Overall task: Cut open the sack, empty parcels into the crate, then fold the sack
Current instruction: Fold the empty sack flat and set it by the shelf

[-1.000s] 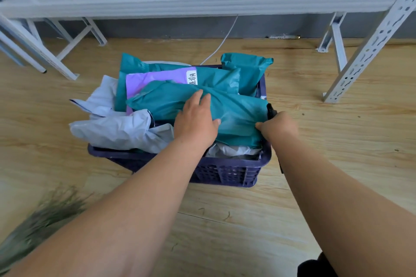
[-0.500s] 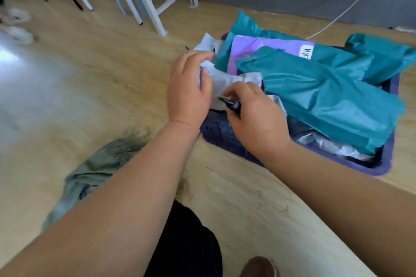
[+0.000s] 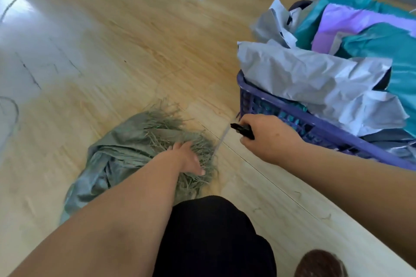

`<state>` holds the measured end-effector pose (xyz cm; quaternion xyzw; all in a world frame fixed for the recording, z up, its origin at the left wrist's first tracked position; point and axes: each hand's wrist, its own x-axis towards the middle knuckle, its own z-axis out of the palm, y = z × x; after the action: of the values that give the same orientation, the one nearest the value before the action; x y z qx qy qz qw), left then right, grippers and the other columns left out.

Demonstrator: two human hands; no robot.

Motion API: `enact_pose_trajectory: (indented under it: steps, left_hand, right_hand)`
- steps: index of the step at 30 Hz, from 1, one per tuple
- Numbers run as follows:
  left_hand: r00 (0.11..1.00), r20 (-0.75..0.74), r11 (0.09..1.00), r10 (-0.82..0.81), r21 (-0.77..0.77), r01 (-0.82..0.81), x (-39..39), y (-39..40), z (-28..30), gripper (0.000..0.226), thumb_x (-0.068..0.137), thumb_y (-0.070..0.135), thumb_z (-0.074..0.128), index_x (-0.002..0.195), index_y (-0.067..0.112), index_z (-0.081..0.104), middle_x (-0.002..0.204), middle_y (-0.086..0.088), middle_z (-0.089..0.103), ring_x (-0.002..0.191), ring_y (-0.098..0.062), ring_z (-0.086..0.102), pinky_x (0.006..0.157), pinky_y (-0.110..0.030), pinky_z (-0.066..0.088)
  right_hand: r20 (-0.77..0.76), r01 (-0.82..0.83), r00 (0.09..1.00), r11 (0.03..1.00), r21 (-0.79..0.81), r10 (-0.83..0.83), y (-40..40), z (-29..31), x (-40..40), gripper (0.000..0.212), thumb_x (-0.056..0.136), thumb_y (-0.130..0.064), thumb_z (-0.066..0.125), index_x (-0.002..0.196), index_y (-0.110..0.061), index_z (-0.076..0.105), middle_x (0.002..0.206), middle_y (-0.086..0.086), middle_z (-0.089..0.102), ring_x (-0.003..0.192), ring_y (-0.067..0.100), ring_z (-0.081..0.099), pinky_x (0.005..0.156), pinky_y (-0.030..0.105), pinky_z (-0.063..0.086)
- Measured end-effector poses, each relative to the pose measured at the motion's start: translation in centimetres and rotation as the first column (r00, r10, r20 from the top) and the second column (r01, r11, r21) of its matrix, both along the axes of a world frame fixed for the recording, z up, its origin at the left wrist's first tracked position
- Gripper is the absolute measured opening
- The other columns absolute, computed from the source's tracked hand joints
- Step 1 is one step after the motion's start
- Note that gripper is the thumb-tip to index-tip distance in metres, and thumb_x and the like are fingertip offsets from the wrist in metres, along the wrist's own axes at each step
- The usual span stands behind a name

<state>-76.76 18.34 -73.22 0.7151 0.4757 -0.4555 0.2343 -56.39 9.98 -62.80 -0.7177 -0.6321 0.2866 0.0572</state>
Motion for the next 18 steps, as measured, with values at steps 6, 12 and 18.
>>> enact_pose_trajectory:
  steps: [6,12,18]
  left_hand:
    - [0.972,-0.177,0.988,-0.152,-0.016,0.152,1.3,0.3,-2.2,0.083,0.088,0.056,0.054,0.151,0.010,0.024,0.158,-0.010,0.014,0.146,-0.034,0.013,0.119,-0.051,0.014]
    - [0.954,0.238,0.871,0.184,0.411,-0.270,3.0,0.1,-0.3,0.045,0.089,0.003,0.056,0.132,0.006,0.041,0.128,-0.014,0.052,0.117,-0.030,0.054,0.090,-0.035,0.048]
    - [0.882,0.249,0.720,0.401,0.509,-0.471,6.4,-1.5,6.8,0.015,0.093,0.006,0.050,0.096,-0.001,0.063,0.093,-0.017,0.065,0.094,-0.033,0.063,0.077,-0.038,0.051]
  right_hand:
    - [-0.036,-0.005,0.999,0.999,-0.039,0.004,0.3,-1.6,0.6,0.013,0.093,-0.025,0.055,0.106,-0.023,0.055,0.101,-0.002,0.059,0.087,0.020,0.057,0.072,0.037,0.053]
    - [-0.157,0.007,0.987,0.996,-0.092,-0.022,-1.7,-1.7,2.1,0.014,0.093,-0.026,0.054,0.107,-0.022,0.056,0.102,0.000,0.062,0.089,0.022,0.059,0.075,0.039,0.054]
    - [-0.275,0.124,0.948,0.981,-0.150,-0.162,-4.9,1.6,3.9,0.015,0.092,-0.025,0.054,0.105,-0.021,0.058,0.100,0.001,0.063,0.089,0.023,0.058,0.073,0.036,0.052]
